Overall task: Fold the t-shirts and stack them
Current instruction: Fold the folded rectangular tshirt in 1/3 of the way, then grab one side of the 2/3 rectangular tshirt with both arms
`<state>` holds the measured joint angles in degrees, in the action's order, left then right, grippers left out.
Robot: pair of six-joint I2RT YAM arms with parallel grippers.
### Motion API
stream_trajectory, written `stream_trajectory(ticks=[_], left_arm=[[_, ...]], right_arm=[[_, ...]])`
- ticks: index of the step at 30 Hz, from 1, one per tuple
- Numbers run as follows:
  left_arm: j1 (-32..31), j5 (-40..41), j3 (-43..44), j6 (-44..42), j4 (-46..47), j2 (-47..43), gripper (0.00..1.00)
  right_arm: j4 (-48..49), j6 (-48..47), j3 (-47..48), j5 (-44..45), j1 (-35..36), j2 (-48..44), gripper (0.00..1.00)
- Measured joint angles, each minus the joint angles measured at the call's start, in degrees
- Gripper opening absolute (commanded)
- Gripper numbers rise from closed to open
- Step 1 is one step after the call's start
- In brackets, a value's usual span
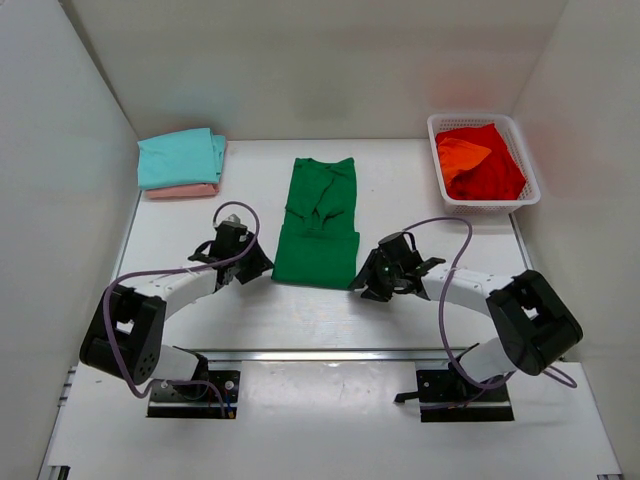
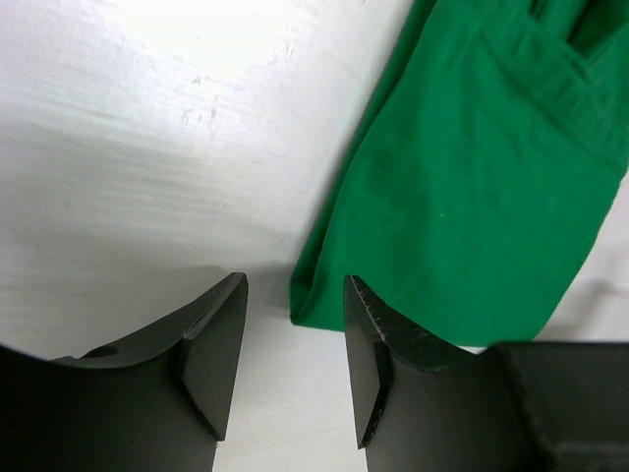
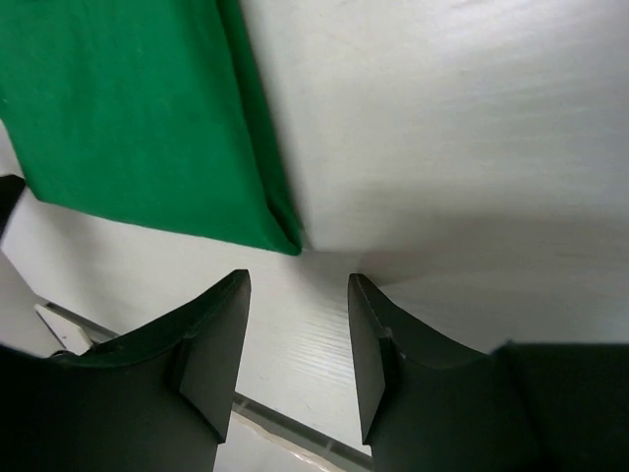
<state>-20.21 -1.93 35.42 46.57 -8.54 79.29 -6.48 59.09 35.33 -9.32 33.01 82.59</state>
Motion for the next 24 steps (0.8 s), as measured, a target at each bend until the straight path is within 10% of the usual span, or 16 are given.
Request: stream_trajectory(ticks=[9, 14, 17, 24], left_arm=[[-2.5, 0.7, -2.8, 2.9, 3.1, 0.2, 0.53], [-2.6, -1.3, -2.5, 3.3, 6.8, 3.5, 0.51], [-3.4, -3.1, -2.3, 4.1, 10.1, 5.8, 0.01], [-5.8, -5.3, -5.6, 4.9, 9.3, 2.8, 0.00]], right_arm=[[4.9, 1.4, 3.0, -1.3, 0.7, 5.4, 0.42], [4.7, 1.0, 5.1, -1.1, 1.1, 8.1, 0.15], [4.3, 0.8, 5.5, -1.2, 1.4, 9.2, 0.00], [0.9, -1.2, 3.7, -1.9, 1.4, 6.3, 0.00]])
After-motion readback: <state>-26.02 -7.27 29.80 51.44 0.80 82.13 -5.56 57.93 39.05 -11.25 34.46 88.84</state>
